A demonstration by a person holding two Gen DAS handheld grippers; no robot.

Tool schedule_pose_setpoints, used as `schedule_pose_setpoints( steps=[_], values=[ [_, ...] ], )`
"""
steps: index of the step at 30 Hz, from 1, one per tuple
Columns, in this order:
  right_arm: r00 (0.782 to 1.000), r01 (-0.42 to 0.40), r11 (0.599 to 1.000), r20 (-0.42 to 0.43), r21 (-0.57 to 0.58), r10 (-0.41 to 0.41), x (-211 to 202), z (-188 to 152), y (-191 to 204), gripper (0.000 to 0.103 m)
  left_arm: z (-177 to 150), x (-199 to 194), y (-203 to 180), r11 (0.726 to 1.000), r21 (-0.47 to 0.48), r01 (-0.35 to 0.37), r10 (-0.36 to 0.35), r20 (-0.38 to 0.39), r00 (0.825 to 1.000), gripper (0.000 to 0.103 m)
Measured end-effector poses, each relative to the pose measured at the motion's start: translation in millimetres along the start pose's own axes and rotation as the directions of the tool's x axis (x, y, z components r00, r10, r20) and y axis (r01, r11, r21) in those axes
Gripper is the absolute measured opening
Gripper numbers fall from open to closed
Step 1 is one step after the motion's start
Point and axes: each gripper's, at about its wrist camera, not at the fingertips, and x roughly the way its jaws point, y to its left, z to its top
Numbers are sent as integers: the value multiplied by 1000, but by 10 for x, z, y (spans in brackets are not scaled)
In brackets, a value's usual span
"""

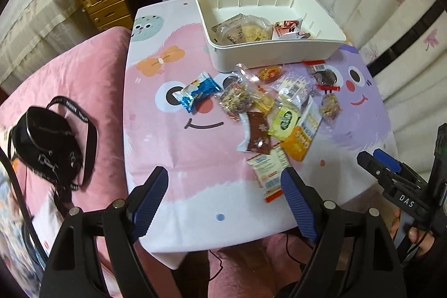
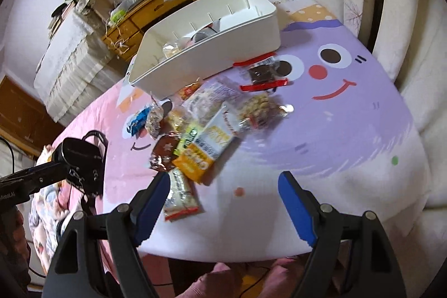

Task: Organize snacks
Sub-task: 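Withdraw both tools from the tray toward the remaining snacks, then grasp the white LIPO biscuit pack with the right tool while the left tool grasps a brown wrapped snack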

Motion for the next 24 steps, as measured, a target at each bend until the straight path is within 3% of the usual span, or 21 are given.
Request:
schedule_pose_setpoints(
  steps=[7, 14, 24],
  values=[
    [995, 97, 995, 17, 4, -97, 216, -232, 360, 80, 137, 197, 220, 989, 137, 59, -53, -41, 998, 82],
    [978, 207, 978, 11, 8, -207, 452, -458, 594, 80, 283, 483, 261, 959, 258, 115, -93, -94, 991, 82],
    [950, 313, 939, 38, -143, -311, 671, -608, 858, 80, 440, 796, 142, 931, 303, 202, -162, -151, 975, 82]
  ],
)
